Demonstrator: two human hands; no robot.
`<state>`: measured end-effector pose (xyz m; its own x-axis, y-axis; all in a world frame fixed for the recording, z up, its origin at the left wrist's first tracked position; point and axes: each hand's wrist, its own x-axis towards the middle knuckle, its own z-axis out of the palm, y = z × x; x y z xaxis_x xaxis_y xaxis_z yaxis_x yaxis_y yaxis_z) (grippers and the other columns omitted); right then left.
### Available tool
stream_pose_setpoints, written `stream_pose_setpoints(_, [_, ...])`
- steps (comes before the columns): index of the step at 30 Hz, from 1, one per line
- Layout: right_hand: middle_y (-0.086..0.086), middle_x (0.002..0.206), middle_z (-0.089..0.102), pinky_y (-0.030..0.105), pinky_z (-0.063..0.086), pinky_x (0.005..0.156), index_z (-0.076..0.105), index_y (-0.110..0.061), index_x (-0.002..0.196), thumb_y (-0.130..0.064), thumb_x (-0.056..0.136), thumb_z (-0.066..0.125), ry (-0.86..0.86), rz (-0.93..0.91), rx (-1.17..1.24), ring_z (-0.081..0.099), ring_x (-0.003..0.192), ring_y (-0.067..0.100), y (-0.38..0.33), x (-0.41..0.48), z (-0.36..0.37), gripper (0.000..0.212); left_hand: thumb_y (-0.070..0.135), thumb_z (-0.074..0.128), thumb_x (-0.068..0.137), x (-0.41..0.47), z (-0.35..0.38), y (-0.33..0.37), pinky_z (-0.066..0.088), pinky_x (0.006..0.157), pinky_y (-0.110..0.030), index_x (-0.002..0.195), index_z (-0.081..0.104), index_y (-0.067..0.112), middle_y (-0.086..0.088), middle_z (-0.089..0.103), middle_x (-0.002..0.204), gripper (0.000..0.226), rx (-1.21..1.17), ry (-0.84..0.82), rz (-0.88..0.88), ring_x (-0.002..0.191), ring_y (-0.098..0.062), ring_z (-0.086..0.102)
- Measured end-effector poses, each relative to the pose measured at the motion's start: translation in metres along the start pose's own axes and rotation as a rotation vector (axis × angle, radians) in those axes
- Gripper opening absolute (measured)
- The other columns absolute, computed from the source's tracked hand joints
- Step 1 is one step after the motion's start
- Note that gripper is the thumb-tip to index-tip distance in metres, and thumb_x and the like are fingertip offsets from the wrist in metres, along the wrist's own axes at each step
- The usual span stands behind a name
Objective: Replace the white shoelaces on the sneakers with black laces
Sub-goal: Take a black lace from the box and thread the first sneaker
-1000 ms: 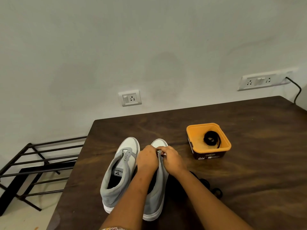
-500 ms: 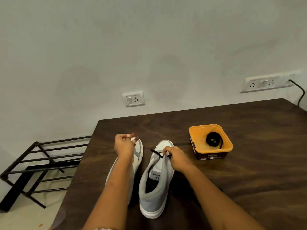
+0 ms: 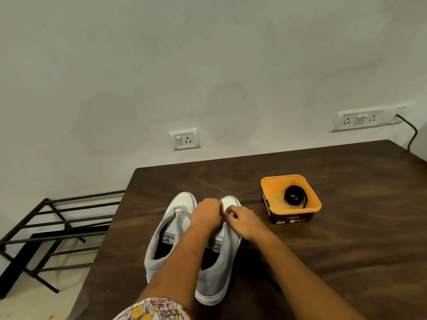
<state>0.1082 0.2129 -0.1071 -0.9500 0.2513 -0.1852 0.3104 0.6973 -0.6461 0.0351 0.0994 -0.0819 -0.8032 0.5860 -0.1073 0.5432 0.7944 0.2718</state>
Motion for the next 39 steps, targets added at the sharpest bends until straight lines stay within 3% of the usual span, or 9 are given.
stream_pose_setpoints(16, [0.001,0.115,0.058,0.031,0.040,0.073,0.060,-0.034,0.104,-0.041,0.081,0.050,-0.011,0.077,-0.028,0.056,0.102,0.025,-0.012,-0.009,-0.004,0.025,0.007,0.047,0.093,0.010,-0.037,-0.018,0.046,0.089,-0.038,0.111,0.058,0.004,-0.015,0.059,0.118,0.022,0.469,0.007,0.136,0.108,-0.033,0.058])
stream_pose_setpoints(23, [-0.004,0.119,0.058,0.032,0.040,0.081,0.058,-0.038,0.106,-0.043,0.084,0.046,0.004,0.104,-0.093,0.055,0.108,0.022,-0.016,-0.015,-0.004,0.026,-0.001,0.043,0.092,-0.007,-0.081,-0.073,0.048,0.084,-0.039,0.121,0.046,0.001,-0.019,0.051,0.120,0.029,0.305,0.359,-0.224,0.105,-0.036,0.058])
stream_pose_setpoints(25, [-0.004,0.118,0.058,0.033,0.041,0.085,0.058,-0.039,0.104,-0.043,0.083,0.046,-0.002,0.113,-0.070,0.055,0.107,0.022,-0.016,-0.016,-0.005,0.024,0.001,0.039,0.094,-0.014,-0.087,-0.092,0.045,0.090,-0.045,0.122,0.046,-0.006,-0.026,0.048,0.125,0.030,-0.029,0.498,-0.475,0.110,-0.043,0.054])
stream_pose_setpoints(28, [-0.003,0.117,0.058,0.034,0.044,0.086,0.057,-0.038,0.102,-0.042,0.084,0.046,-0.011,0.116,-0.044,0.054,0.105,0.021,-0.017,-0.016,-0.002,0.022,0.006,0.034,0.098,-0.015,-0.089,-0.096,0.046,0.090,-0.043,0.125,0.049,-0.003,-0.023,0.052,0.128,0.033,-0.939,0.625,-0.893,0.114,-0.039,0.053])
stream_pose_setpoints(30, [-0.003,0.118,0.057,0.035,0.045,0.087,0.057,-0.038,0.104,-0.043,0.084,0.046,-0.010,0.111,-0.050,0.055,0.106,0.022,-0.019,-0.016,-0.001,0.023,0.010,0.026,0.099,-0.013,-0.083,-0.077,0.050,0.068,-0.037,0.105,0.052,0.002,-0.017,0.065,0.098,0.028,-1.674,0.601,-0.762,0.088,-0.030,0.059])
stream_pose_setpoints(32, [-0.004,0.119,0.057,0.035,0.045,0.087,0.056,-0.038,0.105,-0.045,0.085,0.045,-0.013,0.119,-0.056,0.055,0.107,0.022,-0.019,-0.017,0.000,0.025,0.010,0.027,0.100,-0.018,-0.073,-0.047,0.040,0.045,-0.023,0.080,0.045,0.008,-0.008,0.055,0.062,0.027,-2.012,0.445,-0.650,0.052,-0.015,0.048])
stream_pose_setpoints(35, [-0.004,0.118,0.058,0.036,0.045,0.086,0.056,-0.039,0.104,-0.047,0.082,0.044,-0.017,0.134,-0.048,0.056,0.106,0.024,-0.020,-0.018,0.000,0.027,0.010,0.035,0.097,-0.022,-0.051,-0.012,0.027,0.034,-0.015,0.075,0.047,0.017,-0.002,0.046,0.058,0.026,-1.142,0.031,-0.345,0.035,-0.006,0.039])
stream_pose_setpoints(37, [-0.003,0.116,0.061,0.036,0.046,0.085,0.056,-0.040,0.103,-0.050,0.081,0.044,-0.012,0.141,-0.035,0.057,0.104,0.024,-0.020,-0.018,0.000,0.027,0.010,0.044,0.093,-0.015,-0.030,-0.004,0.046,0.059,-0.022,0.089,0.059,0.018,-0.010,0.064,0.086,0.017,-0.420,-0.122,-0.067,0.070,-0.014,0.063])
stream_pose_setpoints(39, [-0.003,0.118,0.060,0.034,0.045,0.083,0.056,-0.040,0.106,-0.051,0.083,0.044,-0.011,0.145,-0.029,0.057,0.105,0.023,-0.020,-0.018,0.000,0.028,0.013,0.049,0.088,-0.013,-0.018,-0.001,0.048,0.086,-0.031,0.109,0.064,0.015,-0.009,0.066,0.112,0.025,0.043,-0.208,0.015,0.104,-0.024,0.061])
